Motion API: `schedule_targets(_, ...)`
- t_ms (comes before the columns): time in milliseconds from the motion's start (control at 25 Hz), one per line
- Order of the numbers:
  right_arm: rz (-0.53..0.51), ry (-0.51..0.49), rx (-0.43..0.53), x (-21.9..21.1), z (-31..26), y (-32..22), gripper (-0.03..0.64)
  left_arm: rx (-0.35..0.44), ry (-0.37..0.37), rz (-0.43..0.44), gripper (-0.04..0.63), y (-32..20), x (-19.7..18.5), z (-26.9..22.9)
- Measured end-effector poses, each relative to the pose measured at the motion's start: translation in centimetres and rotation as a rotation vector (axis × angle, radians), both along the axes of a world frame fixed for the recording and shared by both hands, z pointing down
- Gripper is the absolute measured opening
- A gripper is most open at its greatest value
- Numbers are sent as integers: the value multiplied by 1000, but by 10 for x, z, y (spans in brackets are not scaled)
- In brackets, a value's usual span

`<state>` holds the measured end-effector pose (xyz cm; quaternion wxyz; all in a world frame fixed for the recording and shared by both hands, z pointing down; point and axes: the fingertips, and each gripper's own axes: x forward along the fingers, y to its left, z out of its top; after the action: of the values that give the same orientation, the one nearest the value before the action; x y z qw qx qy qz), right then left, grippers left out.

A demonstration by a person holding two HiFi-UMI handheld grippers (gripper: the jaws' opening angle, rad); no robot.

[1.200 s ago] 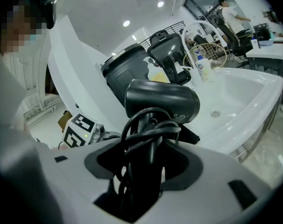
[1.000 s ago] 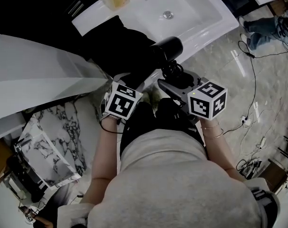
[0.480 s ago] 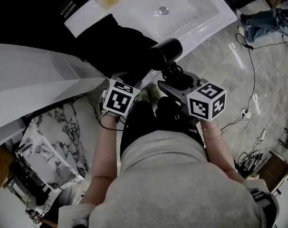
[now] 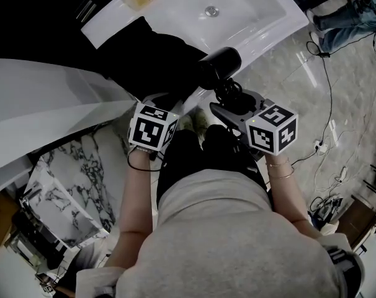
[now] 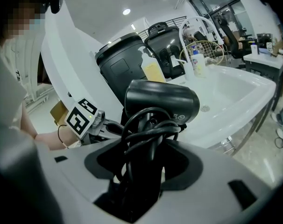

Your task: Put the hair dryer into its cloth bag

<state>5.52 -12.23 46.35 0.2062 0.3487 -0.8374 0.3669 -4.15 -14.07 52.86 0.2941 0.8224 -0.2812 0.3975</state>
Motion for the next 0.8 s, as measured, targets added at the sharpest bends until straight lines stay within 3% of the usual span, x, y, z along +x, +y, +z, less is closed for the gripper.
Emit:
schedule_targets(200,-19,15,-11,-2,4,3,241,-12,31,-43,81,-4,-2,-5)
schedule_targets(480,-86,66,6,1,6,8,241,97,56,-105,18,-21,-8,-25)
schedule_targets(800,-295,126,23,6,5,28,240,219,157,-192,15,-44,-6,-62)
